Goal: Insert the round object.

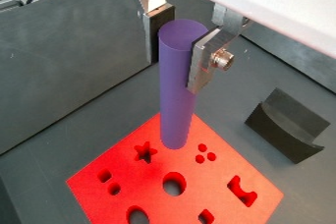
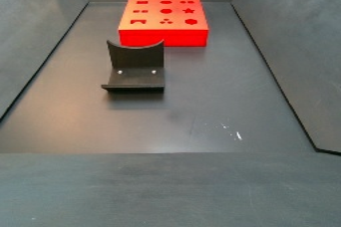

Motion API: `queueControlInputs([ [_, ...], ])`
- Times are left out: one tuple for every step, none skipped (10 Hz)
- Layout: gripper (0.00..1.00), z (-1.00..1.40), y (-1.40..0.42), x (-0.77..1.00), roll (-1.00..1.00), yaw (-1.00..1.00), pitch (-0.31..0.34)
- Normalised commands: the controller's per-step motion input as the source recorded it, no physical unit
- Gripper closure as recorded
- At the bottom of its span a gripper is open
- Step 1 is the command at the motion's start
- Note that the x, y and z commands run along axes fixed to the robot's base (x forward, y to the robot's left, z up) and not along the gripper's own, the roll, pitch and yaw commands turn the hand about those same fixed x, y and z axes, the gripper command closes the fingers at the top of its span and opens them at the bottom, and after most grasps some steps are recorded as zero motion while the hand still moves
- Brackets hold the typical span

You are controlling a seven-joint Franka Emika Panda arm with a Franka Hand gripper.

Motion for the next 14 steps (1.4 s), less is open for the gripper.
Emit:
queueControlInputs([
  [1.0, -0.17, 0.0, 0.13, -0.02, -0.1, 0.047],
  [1.0, -0.38, 0.0, 0.4, -0.07, -0.11, 0.041],
  [1.0, -0.56, 0.0, 0.47, -0.06, -0.06, 0.0],
  [1.0, -0.75, 0.0, 0.23, -0.1, 0.0, -0.149],
  [1.0, -0.7, 0.0, 0.21, -0.08, 0.0, -0.15],
  [1.0, -0.54, -0.06, 0.29, -0.03, 0.0, -0.103],
  [1.0, -0.31, -0.12, 0.27, 0.08, 0.0, 0.0],
  [1.0, -0.13, -0.16, 0.09, 0.2, 0.0, 0.063],
  [1.0, -0.15, -0.21, 0.07, 0.2, 0.0, 0.063],
  [1.0, -0.17, -0.21, 0.17, 0.18, 0.0, 0.049],
  [1.0, -0.17, -0.17, 0.2, 0.18, 0.0, 0.04],
  [1.0, -0.2, -0.07, 0.2, 0.14, 0.0, 0.027],
  [1.0, -0.22, -0.02, 0.15, 0.15, 0.0, 0.016],
  [1.0, -0.21, 0.0, 0.09, 0.16, 0.0, 0.026],
])
